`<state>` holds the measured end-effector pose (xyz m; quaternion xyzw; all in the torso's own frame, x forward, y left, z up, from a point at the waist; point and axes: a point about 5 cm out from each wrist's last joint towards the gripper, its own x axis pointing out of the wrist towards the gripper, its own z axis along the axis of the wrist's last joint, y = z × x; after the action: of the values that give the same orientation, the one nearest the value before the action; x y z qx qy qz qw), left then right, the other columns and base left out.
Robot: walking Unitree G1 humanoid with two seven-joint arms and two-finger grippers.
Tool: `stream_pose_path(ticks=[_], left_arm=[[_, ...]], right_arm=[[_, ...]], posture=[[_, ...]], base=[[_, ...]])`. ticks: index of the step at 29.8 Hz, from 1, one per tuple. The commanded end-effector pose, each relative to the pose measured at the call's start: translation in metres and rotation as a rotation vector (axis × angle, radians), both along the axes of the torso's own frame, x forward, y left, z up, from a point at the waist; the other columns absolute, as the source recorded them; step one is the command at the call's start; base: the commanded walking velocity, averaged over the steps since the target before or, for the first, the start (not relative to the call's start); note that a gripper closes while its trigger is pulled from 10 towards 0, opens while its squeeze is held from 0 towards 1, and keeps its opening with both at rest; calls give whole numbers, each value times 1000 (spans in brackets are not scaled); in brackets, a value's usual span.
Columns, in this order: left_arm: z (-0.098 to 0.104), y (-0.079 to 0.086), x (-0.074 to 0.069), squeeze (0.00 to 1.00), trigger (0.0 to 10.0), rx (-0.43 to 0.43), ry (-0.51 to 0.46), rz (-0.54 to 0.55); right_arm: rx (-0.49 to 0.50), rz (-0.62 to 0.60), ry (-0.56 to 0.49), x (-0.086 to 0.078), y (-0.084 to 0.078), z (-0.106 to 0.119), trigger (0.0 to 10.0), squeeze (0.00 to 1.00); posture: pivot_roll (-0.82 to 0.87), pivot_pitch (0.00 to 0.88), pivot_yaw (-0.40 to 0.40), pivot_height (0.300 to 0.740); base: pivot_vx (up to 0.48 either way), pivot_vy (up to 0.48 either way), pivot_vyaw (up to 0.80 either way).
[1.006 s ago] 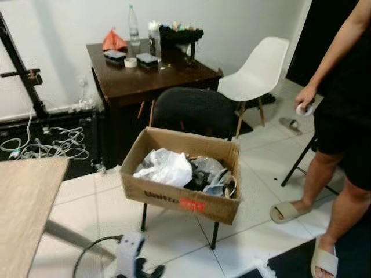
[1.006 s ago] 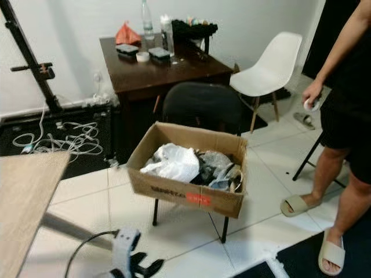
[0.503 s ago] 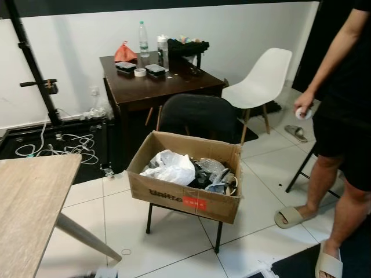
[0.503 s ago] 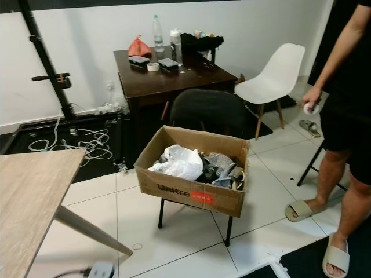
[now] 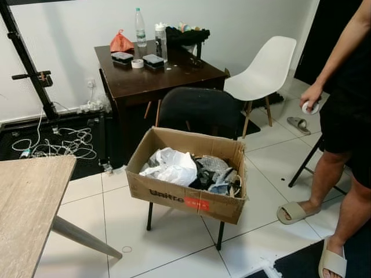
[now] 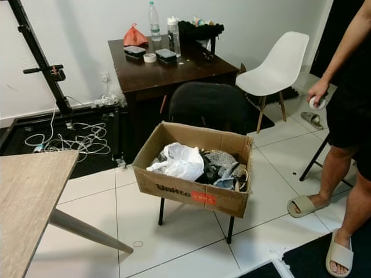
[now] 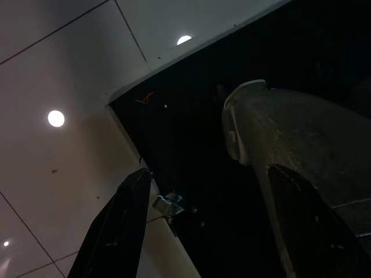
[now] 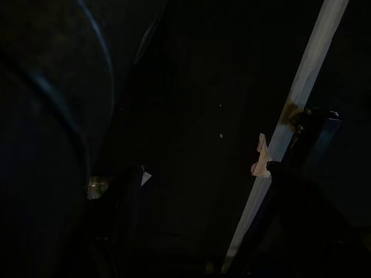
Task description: Picking trash to rubbish bin
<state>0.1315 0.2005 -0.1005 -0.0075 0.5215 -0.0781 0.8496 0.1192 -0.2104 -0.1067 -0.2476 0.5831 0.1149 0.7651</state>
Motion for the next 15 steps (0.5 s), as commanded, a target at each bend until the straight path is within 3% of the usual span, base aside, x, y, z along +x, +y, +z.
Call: stream_pose_path(ticks=[1, 6, 15], left_arm=[[-4, 8, -14, 0, 10000, 34, 58, 0], [-3, 13, -12, 0, 10000, 64, 56, 12], [-3, 15, -13, 0, 10000, 75, 58, 24]], right_arm=[[14, 1, 29, -9, 5, -3, 10000, 0], [13, 0, 26, -8, 4, -3, 10000, 0], [17, -3, 26, -8, 5, -3, 10000, 0]], posture=[[-105, 102, 65, 740], [-105, 103, 67, 740], [-105, 103, 67, 740]], base=[[0, -454, 0], [0, -419, 0], [0, 0, 0]])
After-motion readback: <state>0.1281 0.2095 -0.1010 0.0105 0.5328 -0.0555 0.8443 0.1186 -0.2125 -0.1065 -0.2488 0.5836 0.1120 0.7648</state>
